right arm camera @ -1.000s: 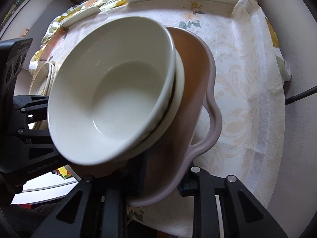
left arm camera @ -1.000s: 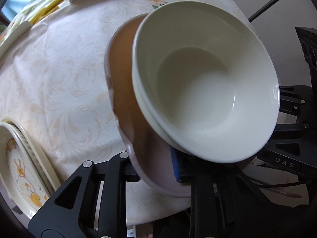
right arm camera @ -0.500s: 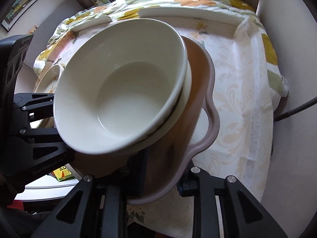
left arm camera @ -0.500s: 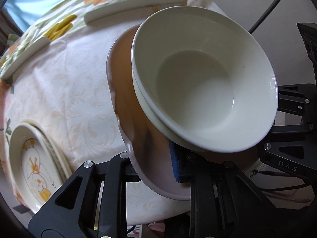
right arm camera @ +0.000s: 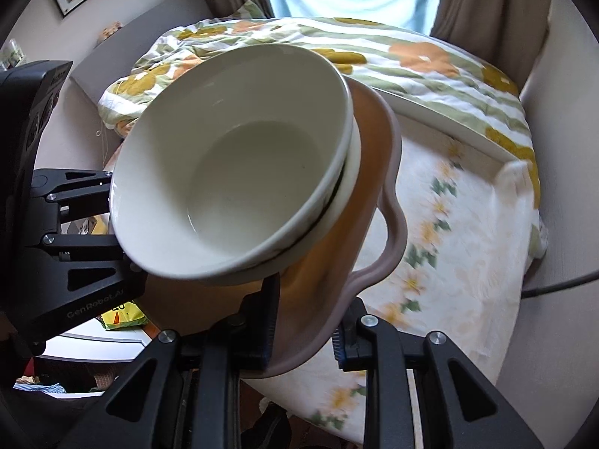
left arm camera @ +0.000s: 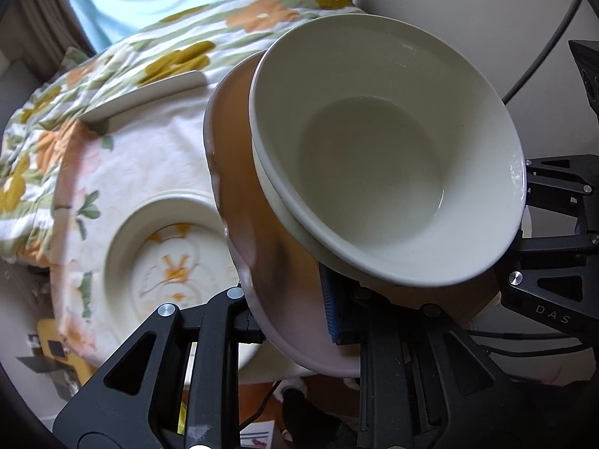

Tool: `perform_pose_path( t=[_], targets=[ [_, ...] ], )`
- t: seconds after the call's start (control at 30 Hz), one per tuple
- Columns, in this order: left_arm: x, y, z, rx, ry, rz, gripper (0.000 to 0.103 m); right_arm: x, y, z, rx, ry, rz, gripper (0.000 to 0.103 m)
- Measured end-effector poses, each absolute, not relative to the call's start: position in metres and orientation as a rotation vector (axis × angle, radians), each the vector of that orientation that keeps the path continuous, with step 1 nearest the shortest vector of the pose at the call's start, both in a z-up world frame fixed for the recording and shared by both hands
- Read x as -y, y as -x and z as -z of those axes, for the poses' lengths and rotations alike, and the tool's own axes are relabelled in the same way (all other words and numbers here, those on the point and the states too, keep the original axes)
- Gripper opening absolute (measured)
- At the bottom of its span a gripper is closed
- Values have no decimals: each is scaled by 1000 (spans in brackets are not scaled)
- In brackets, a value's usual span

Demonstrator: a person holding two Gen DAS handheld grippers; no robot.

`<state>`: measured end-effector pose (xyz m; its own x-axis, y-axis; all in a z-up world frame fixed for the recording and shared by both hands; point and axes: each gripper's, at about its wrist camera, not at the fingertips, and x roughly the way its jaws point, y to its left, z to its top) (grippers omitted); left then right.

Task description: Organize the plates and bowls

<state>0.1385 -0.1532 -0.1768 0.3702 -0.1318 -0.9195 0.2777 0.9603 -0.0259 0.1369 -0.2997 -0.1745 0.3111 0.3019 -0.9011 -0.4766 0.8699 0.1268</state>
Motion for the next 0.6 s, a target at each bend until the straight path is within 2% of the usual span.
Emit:
perform_pose_path(
  t=[0.37,0.6],
  targets=[
    [36,-155,206,-1229,-156,266,19,184,-142,194,-1188,147,-522,23],
    [-9,-161,233,-1271,-155,279,19,138,-144,216,-1231,139,-511,23]
  ],
)
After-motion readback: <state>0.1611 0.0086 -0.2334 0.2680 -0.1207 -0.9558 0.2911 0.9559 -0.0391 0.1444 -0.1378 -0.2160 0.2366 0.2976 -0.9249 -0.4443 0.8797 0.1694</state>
